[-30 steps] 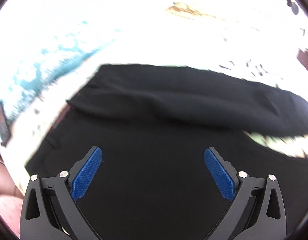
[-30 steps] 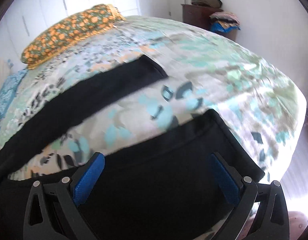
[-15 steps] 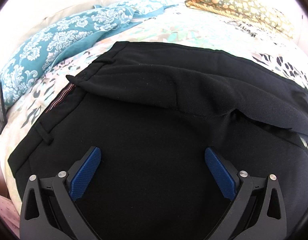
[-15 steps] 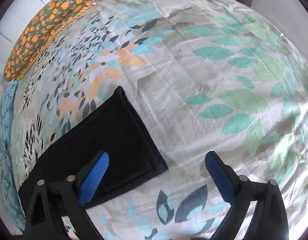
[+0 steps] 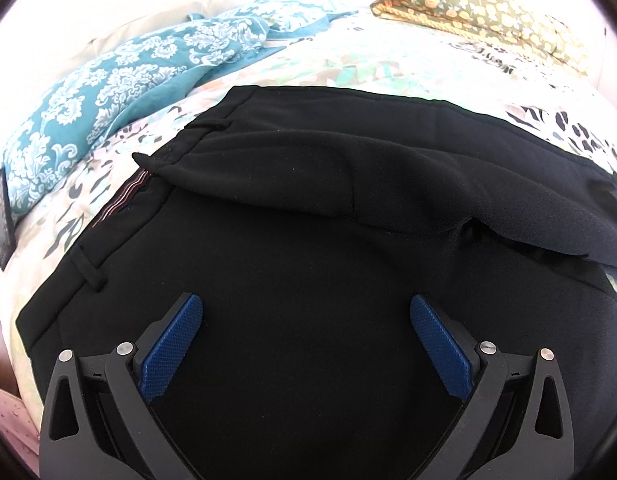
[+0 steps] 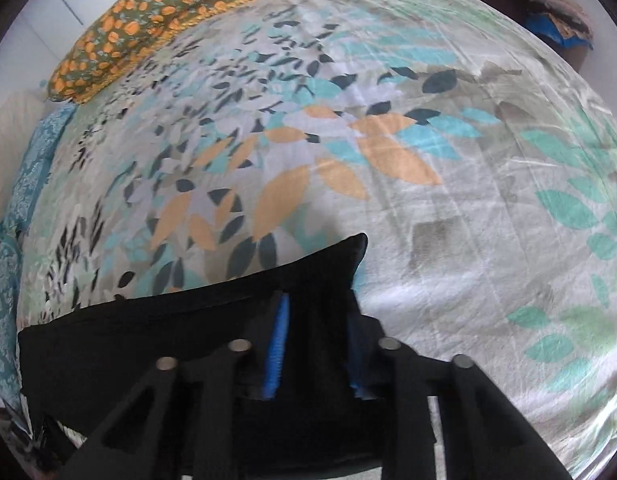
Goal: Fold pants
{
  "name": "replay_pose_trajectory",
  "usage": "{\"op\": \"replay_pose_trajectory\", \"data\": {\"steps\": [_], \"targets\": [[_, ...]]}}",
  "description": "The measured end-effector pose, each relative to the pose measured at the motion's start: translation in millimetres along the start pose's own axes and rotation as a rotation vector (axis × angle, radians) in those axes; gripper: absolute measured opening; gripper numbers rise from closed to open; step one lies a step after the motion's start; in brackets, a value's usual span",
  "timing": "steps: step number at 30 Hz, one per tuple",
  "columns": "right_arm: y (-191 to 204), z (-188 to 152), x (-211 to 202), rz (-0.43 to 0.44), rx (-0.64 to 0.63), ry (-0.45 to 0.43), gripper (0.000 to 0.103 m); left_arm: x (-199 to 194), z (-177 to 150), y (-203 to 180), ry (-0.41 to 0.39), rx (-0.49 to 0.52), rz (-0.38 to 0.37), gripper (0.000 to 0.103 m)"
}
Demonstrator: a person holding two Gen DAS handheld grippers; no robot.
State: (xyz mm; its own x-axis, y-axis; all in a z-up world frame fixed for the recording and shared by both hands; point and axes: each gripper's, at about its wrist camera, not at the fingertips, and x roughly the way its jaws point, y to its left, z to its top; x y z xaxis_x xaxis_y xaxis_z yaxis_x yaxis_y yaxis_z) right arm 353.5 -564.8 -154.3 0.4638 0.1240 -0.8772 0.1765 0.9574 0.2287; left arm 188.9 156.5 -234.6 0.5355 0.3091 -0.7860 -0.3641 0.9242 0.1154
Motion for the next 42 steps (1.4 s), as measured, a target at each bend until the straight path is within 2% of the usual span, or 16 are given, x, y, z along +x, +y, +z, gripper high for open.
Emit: {"op": "replay_pose_trajectory", "data": {"steps": [5,11,15,17,21,24,25,26,27,29,31,32,35,37,39,42], "targets": [[68.4,-40.5,-62.7,0.109,-0.251,-0.047,0.007,0.1,-0.3,0.1,0.000,0.000,0.000,0.103],[149.8,-150.5,-134.0,0.204,-0.649,0.010,0.006,-1.9,-0.1,-2.0,-0.003,0.010,0.014,0.103],[150.9,-220.8,-154.5,0.146,-0.829,0.091,0.006,-3.5,-0.6,-3.0,-0.007,0.015,0.019,0.103],[126.3,-240.4,-146.4,0.014,-0.861,0.148,0.005,-3.9,-0.7,-1.9,-0.006,0.011,0.014,0.103],[47.8,-235.1,-109.6,-0.284,-0.740,0.257,0.005,-4.3,-0.4,0.9,0.000,0.003,0.003,0.103],[10.1,-220.0,-110.6,-0.346,-0.610,0.266,0.014,-5.7,-1.0,3.1,0.004,-0.003,-0.004,0.103],[2.6,-215.5,-114.9,-0.357,-0.577,0.263,0.032,-6.2,-1.6,4.0,0.005,-0.006,-0.006,0.103],[-3.2,-213.5,-120.3,-0.366,-0.553,0.258,0.058,-6.6,-1.9,4.5,0.006,-0.008,-0.008,0.103],[-6.6,-212.4,-127.4,-0.375,-0.543,0.242,0.067,-6.6,-1.9,4.6,0.007,-0.009,-0.009,0.103],[-10.5,-208.3,-142.8,-0.380,-0.493,0.207,0.070,-6.5,-2.0,3.5,0.006,-0.006,-0.004,0.103],[-8.0,-203.3,-161.7,-0.274,-0.343,0.163,0.070,-7.0,-2.6,2.7,0.003,-0.003,0.001,0.103],[-5.5,-201.9,-171.0,-0.170,-0.241,0.131,0.070,-7.0,-2.8,2.5,0.003,-0.002,0.001,0.103],[10.7,-216.4,-177.6,0.256,0.101,0.079,0.075,-7.0,-2.6,2.6,0.003,0.000,0.003,0.103],[27.3,-238.0,-157.0,0.464,0.302,0.109,0.080,-6.4,-2.1,2.5,0.003,0.000,0.002,0.103],[38.3,-258.9,-127.6,0.544,0.434,0.177,0.080,-6.5,-2.2,2.6,0.003,-0.001,0.000,0.103],[31.5,-276.4,-97.1,0.473,0.558,0.178,0.080,-6.3,-2.6,3.5,0.003,-0.004,-0.004,0.103]]}}
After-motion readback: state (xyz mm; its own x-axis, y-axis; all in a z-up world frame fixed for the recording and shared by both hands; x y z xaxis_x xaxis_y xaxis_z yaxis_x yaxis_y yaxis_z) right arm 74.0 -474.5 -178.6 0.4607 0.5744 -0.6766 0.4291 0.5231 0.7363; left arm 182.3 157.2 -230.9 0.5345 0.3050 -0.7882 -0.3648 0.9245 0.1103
